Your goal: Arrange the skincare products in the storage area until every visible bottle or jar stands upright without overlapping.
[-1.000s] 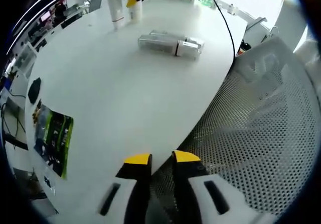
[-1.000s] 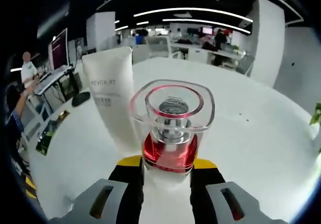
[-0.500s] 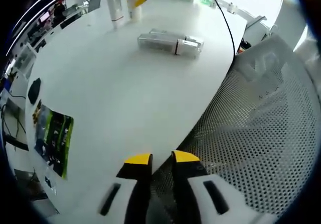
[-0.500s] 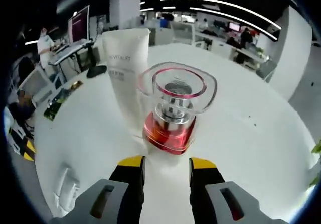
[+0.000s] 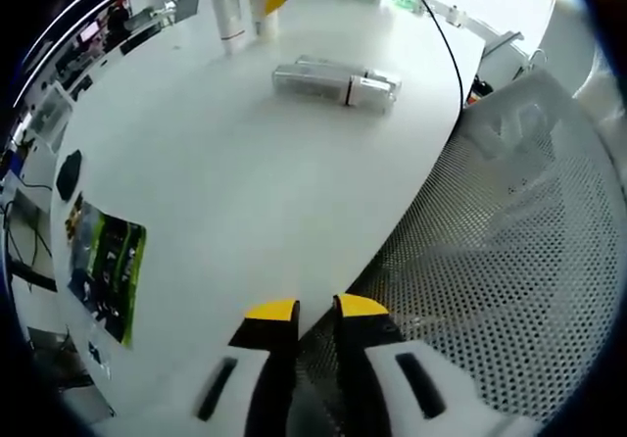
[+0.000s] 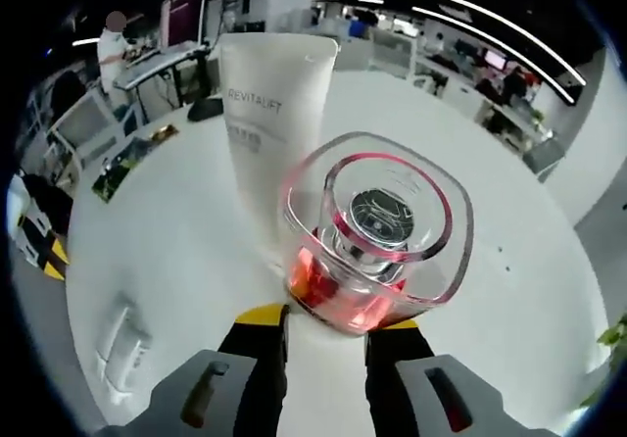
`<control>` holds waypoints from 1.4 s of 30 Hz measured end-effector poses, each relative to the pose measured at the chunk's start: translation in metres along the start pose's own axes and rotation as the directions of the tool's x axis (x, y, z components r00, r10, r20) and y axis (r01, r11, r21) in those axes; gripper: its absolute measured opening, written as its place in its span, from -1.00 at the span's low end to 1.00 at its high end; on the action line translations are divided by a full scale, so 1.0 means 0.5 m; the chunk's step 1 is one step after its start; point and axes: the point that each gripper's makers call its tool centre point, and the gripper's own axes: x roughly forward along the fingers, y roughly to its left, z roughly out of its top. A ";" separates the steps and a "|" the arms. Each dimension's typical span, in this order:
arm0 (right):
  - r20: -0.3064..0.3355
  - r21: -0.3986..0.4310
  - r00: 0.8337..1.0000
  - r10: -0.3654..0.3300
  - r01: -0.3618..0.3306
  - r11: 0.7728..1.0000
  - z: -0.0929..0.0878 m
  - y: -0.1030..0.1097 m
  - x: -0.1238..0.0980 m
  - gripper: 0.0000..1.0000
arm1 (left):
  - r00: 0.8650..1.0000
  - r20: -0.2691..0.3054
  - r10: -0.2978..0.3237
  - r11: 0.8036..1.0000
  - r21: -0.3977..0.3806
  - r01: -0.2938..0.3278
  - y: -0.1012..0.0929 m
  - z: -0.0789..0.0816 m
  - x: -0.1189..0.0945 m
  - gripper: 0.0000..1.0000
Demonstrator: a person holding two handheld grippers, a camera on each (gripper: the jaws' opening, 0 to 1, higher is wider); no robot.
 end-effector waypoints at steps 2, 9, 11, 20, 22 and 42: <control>0.002 -0.001 1.000 0.002 -0.002 1.000 0.004 0.000 0.002 -0.48 | 1.000 -0.001 0.001 1.000 0.001 -0.001 0.000 -0.001 0.000 -0.82; -0.001 0.052 1.000 -0.002 0.002 0.999 0.017 0.007 0.012 -0.49 | 1.000 -0.002 0.001 1.000 0.005 -0.001 0.000 -0.001 -0.001 -0.82; -0.006 0.068 1.000 -0.006 0.007 0.998 0.015 0.004 0.013 -0.49 | 1.000 -0.003 0.001 1.000 0.006 -0.001 0.000 -0.001 -0.001 -0.83; -0.029 0.173 0.999 -0.028 0.033 0.984 0.013 0.001 0.021 -0.53 | 1.000 -0.004 -0.001 1.000 0.011 0.001 -0.001 -0.002 -0.001 -0.83; -0.031 0.171 0.999 -0.027 0.032 0.985 0.018 0.005 0.021 -0.54 | 1.000 -0.004 -0.001 1.000 0.012 0.001 -0.001 -0.002 -0.001 -0.83; -0.099 0.283 0.995 0.018 0.011 0.959 -0.025 0.034 0.009 -0.91 | 1.000 -0.005 0.001 1.000 0.015 0.000 -0.001 -0.002 -0.002 -0.85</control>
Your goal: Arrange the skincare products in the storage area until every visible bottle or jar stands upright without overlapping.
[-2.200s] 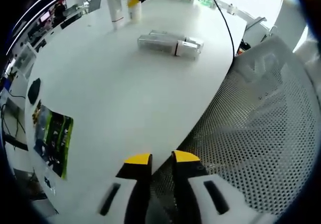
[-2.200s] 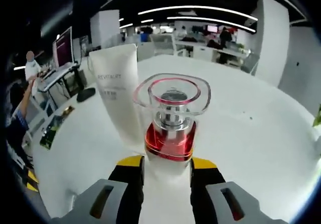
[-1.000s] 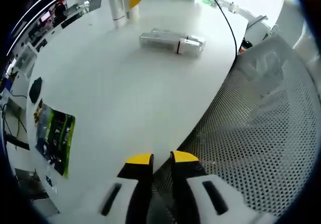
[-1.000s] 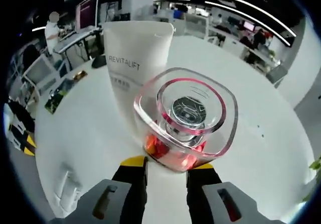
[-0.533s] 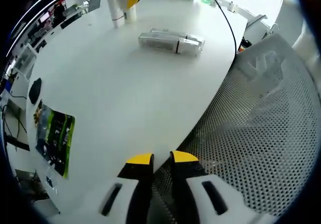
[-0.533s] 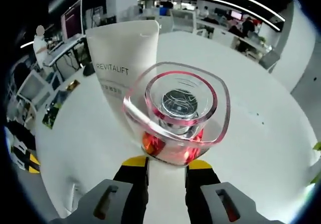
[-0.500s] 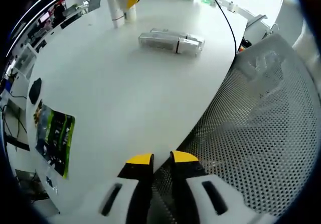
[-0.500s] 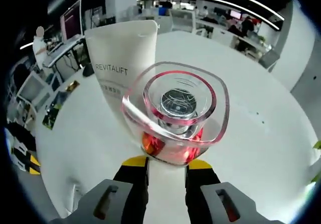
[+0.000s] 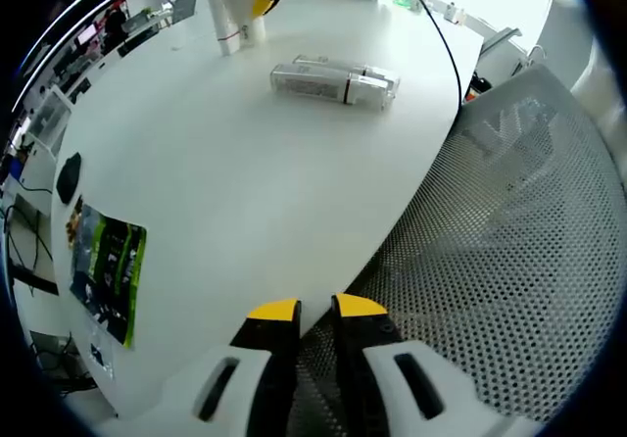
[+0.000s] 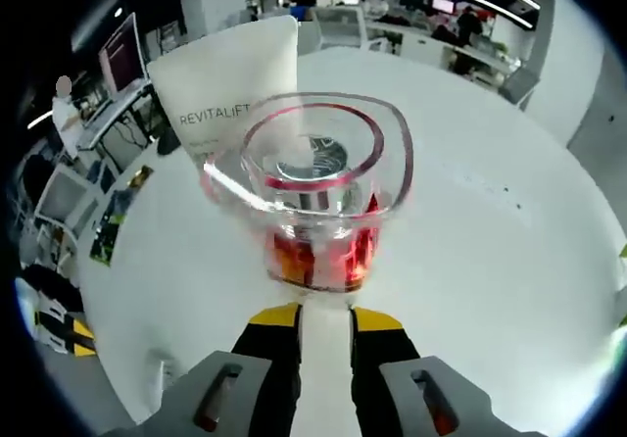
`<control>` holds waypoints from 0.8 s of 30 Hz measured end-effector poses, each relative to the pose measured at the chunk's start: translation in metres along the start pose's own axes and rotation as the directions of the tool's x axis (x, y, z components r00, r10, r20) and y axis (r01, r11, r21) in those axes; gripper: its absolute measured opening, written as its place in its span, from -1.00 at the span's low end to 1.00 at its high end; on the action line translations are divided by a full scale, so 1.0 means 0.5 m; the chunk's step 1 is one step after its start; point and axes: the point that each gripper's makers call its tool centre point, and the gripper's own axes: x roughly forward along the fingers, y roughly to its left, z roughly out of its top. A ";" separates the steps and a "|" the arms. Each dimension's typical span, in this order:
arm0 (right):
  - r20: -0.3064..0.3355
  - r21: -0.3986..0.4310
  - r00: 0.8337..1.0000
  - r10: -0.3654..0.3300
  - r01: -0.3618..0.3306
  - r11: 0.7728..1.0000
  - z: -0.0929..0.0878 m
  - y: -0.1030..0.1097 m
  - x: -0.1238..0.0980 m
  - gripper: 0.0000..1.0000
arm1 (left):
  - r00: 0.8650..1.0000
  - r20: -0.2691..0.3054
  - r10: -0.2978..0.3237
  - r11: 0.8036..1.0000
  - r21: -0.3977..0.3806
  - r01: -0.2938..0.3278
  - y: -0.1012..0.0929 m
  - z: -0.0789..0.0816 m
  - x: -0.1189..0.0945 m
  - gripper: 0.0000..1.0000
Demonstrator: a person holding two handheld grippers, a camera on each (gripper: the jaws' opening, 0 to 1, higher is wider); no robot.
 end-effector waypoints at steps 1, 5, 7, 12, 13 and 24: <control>0.002 0.000 1.000 0.004 -0.004 1.000 0.000 0.001 -0.002 -0.91 | 1.000 0.000 0.000 1.000 0.000 0.000 0.000 0.000 0.000 -0.85; 0.028 -0.025 0.999 -0.039 0.040 0.999 0.011 -0.031 -0.024 -0.39 | 1.000 0.002 0.001 1.000 -0.001 -0.001 0.001 0.001 0.000 -0.85; 0.087 -0.065 0.996 -0.033 0.039 0.997 0.034 -0.039 -0.048 -0.40 | 1.000 0.002 -0.001 1.000 0.000 0.001 0.000 0.001 0.000 -0.85; 0.137 -0.342 0.991 -0.003 0.050 0.938 0.108 -0.040 -0.120 -0.03 | 1.000 0.004 -0.003 1.000 0.005 0.003 -0.001 0.002 0.000 -0.85; 0.109 -0.448 0.994 -0.010 0.059 0.892 0.114 -0.046 -0.126 -0.02 | 1.000 0.004 -0.004 1.000 0.009 0.004 -0.002 0.002 0.001 -0.85; -0.272 -0.861 0.961 0.040 -0.262 0.435 0.133 0.025 -0.127 -0.25 | 1.000 0.002 0.002 1.000 0.003 -0.002 0.001 0.001 0.000 -0.85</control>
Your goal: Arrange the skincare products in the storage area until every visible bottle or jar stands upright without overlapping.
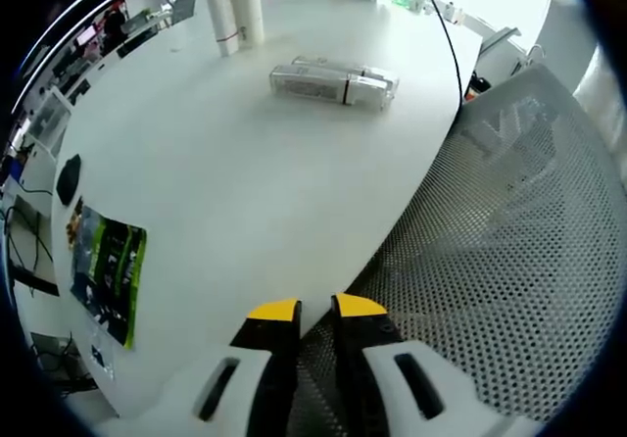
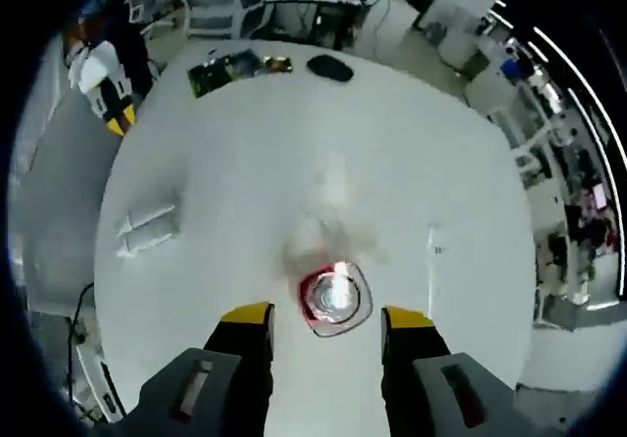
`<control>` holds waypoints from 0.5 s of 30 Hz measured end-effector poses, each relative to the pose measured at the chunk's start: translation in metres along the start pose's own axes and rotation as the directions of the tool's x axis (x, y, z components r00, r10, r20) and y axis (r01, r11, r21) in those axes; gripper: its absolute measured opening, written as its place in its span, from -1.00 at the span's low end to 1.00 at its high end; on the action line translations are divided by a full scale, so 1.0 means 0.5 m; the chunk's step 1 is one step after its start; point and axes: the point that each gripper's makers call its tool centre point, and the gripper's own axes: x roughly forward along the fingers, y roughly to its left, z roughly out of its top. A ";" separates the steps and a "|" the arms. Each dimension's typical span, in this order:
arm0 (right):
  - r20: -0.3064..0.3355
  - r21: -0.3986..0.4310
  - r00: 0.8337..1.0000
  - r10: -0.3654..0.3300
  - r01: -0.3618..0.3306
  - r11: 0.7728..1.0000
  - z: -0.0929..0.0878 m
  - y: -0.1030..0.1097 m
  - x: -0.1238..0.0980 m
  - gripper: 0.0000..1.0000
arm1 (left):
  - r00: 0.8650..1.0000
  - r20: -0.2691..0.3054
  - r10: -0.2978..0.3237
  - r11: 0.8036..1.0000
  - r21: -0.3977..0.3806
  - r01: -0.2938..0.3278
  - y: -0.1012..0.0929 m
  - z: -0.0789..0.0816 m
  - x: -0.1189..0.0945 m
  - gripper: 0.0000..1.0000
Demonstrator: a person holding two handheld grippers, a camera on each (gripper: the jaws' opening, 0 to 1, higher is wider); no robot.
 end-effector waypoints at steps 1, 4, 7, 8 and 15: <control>-0.009 0.014 1.000 0.019 -0.019 1.000 0.002 0.001 0.002 -0.30 | 1.000 0.001 0.002 1.000 -0.002 -0.002 0.001 0.000 0.000 -0.85; -0.025 0.057 0.999 0.026 -0.024 0.998 0.021 -0.002 0.003 -0.42 | 1.000 0.002 0.005 1.000 -0.003 -0.005 0.002 0.000 -0.001 -0.85; -0.044 0.108 0.997 0.068 -0.063 0.992 0.016 -0.009 0.007 -0.46 | 1.000 0.003 0.007 1.000 -0.004 -0.007 0.003 0.000 -0.001 -0.85; -0.051 0.118 0.996 0.074 -0.067 0.991 0.014 -0.006 0.005 -0.48 | 1.000 0.006 0.009 1.000 -0.005 -0.009 0.004 0.001 -0.002 -0.85; -0.075 0.196 0.993 0.094 -0.077 0.978 -0.001 -0.022 0.007 -0.48 | 1.000 0.017 0.015 1.000 -0.007 -0.015 0.006 0.004 -0.003 -0.86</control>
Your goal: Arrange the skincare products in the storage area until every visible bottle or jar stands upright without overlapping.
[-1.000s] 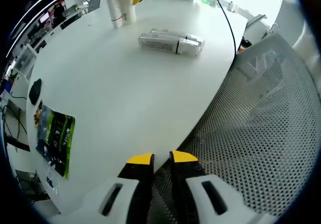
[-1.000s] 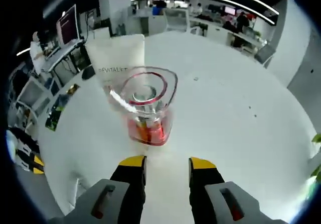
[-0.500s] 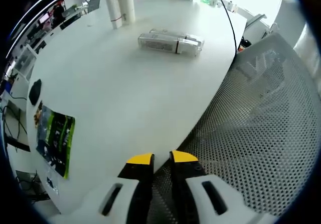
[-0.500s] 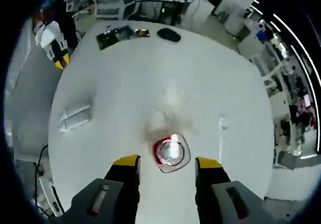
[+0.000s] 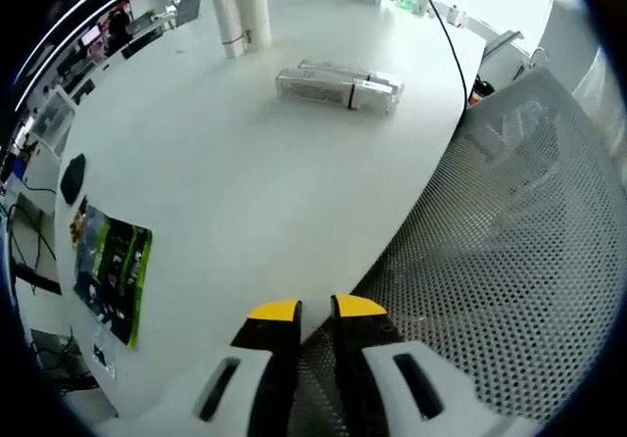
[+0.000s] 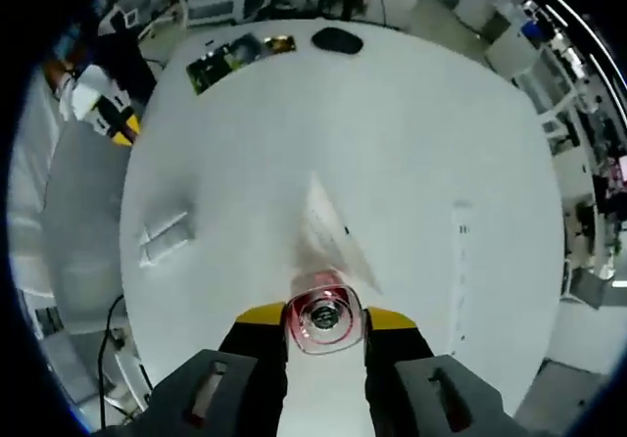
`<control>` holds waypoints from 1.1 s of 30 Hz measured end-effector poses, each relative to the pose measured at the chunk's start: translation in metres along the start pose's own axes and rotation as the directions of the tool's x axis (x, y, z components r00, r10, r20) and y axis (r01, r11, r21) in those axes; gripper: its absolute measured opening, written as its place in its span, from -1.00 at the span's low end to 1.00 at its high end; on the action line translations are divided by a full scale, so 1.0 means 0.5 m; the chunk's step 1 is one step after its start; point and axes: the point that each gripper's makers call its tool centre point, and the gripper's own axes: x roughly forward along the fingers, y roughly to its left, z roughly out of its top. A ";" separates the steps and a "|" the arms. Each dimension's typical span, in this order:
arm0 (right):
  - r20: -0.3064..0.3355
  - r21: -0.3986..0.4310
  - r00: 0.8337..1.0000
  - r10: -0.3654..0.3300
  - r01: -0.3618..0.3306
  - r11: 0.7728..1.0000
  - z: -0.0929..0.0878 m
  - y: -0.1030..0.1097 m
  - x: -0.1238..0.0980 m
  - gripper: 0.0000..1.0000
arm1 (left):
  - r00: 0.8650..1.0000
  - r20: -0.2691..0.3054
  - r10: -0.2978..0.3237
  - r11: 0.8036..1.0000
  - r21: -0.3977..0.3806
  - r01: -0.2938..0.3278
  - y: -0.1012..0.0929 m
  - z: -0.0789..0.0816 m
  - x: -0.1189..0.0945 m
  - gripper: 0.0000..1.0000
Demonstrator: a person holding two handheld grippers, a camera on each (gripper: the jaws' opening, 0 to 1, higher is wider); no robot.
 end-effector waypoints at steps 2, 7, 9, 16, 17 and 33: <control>-0.001 0.008 1.000 0.003 -0.003 1.000 -0.002 0.004 0.000 -0.43 | 1.000 0.001 0.000 1.000 -0.002 0.000 0.000 0.000 0.000 -0.86; 0.069 0.013 0.998 -0.015 0.014 1.000 0.022 -0.010 -0.034 -0.22 | 1.000 0.003 0.001 1.000 -0.003 -0.001 0.001 0.001 0.000 -0.86; 0.075 -0.001 0.996 -0.052 0.052 0.999 0.031 -0.030 -0.044 -0.19 | 1.000 0.004 0.001 1.000 0.000 -0.001 0.001 0.001 -0.001 -0.86; 0.087 -0.045 0.996 0.013 -0.009 0.999 0.090 -0.010 -0.040 -0.40 | 1.000 0.001 -0.002 1.000 0.005 0.002 -0.001 0.000 0.000 -0.87; 0.074 -0.056 0.997 0.020 -0.016 0.998 0.097 0.001 -0.032 -0.41 | 1.000 0.001 -0.002 1.000 0.005 0.002 -0.001 0.000 0.000 -0.87; 0.005 -0.057 0.997 0.075 -0.075 0.996 0.106 0.017 -0.008 -0.95 | 1.000 0.007 0.006 1.000 -0.004 -0.006 0.004 0.001 -0.002 -0.88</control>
